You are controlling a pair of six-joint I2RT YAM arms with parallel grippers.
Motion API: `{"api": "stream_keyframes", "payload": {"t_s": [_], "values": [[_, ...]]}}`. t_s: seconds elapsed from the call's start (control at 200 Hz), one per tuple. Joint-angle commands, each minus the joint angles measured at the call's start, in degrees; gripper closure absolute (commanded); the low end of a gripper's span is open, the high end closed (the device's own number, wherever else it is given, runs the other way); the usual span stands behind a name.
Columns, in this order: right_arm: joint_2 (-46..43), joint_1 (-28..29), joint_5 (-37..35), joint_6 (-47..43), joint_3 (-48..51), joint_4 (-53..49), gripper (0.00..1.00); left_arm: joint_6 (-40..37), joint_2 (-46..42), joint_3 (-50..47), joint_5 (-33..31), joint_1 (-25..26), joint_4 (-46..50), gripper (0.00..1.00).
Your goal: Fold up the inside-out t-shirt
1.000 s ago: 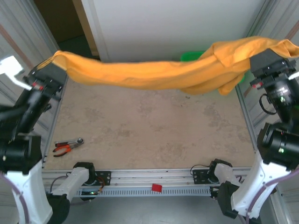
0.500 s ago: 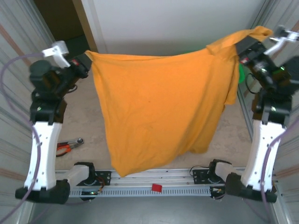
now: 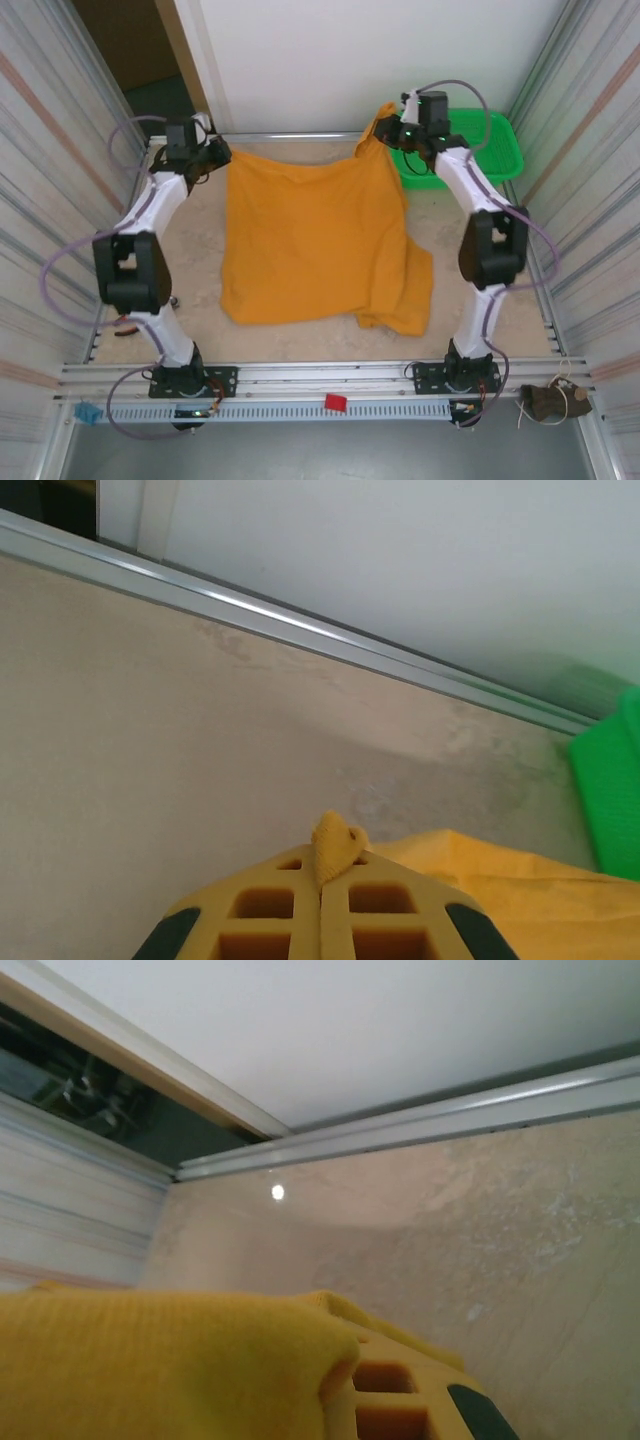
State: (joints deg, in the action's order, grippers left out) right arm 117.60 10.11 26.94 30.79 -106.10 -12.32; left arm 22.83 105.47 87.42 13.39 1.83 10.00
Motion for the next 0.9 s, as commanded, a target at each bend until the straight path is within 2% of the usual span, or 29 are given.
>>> {"api": "stream_keyframes", "payload": {"t_s": [0.0, 0.035, 0.065, 0.09, 0.14, 0.18, 0.22, 0.316, 0.401, 0.451, 0.556, 0.641, 0.822, 0.892], "values": [[8.35, 1.09, -1.16, -5.1, -13.93, -2.24, 1.0, -4.54, 6.28, 9.33, -2.23, -0.5, -2.25, 1.0], [11.98, 1.29, -0.95, -5.64, -18.9, -4.29, 0.83, -5.16, 8.52, 11.62, -2.73, -0.62, -2.2, 0.99], [14.97, 1.4, -1.13, -5.88, -24.28, -6.61, 0.6, -5.48, 10.36, 13.53, -3.35, -0.72, -1.98, 0.95], [17.12, 1.57, -1.42, -5.99, -28.41, -8.63, 0.46, -5.6, 11.73, 15.16, -3.83, -0.94, -1.65, 0.89], [20.68, 1.59, -1.88, -5.98, -35.51, -11.95, 0.29, -5.39, 14.06, 18.58, -4.67, -1.44, -0.28, 0.71], [21.83, 1.58, -2.21, -5.76, -39.19, -13.8, 0.23, -5.05, 16.11, 21.1, -4.97, -1.86, 1.04, 0.6], [21.56, 1.58, -2.42, -5.73, -40.32, -14.22, 0.22, -4.91, 17.26, 23.33, -4.96, -2.29, 2.14, 0.52], [16.64, 1.57, -2.78, -5.79, -37.29, -14.35, 0.21, -5.14, 17.8, 27.1, -4.33, -2.87, 4.94, 0.46], [8.98, 1.67, -3.38, -6.06, -29.7, -14.19, 0.22, -5.35, 15.03, 26.51, -3.42, -2.8, 6.58, 0.45], [3.14, 1.75, -4.22, -5.91, -21.66, -12.7, 0.22, -5.12, 11.51, 23.78, -2.95, -2.61, 6.66, 0.44], [-10.59, 1.75, -4.94, -3.74, -3.29, -9.16, 0.23, -4.04, 1.91, 13.85, -2.69, -1.3, 7.27, 0.44], [-22.43, 1.83, -6.18, -1.79, 13.75, -7.66, 0.23, -0.34, -7.82, 2.44, -2.59, 0.0, 8.11, 0.44], [-42.11, 4.28, -12.25, 1.58, 39.01, -14.76, 0.23, 7.26, -30.45, -24.83, -4.85, 5.05, 11.13, 0.44], [-48.08, 6.67, -15.48, 3.16, 46.23, -18.55, 0.23, 12.72, -39.55, -35.26, -6.35, 7.81, 12.96, 0.43]]}}
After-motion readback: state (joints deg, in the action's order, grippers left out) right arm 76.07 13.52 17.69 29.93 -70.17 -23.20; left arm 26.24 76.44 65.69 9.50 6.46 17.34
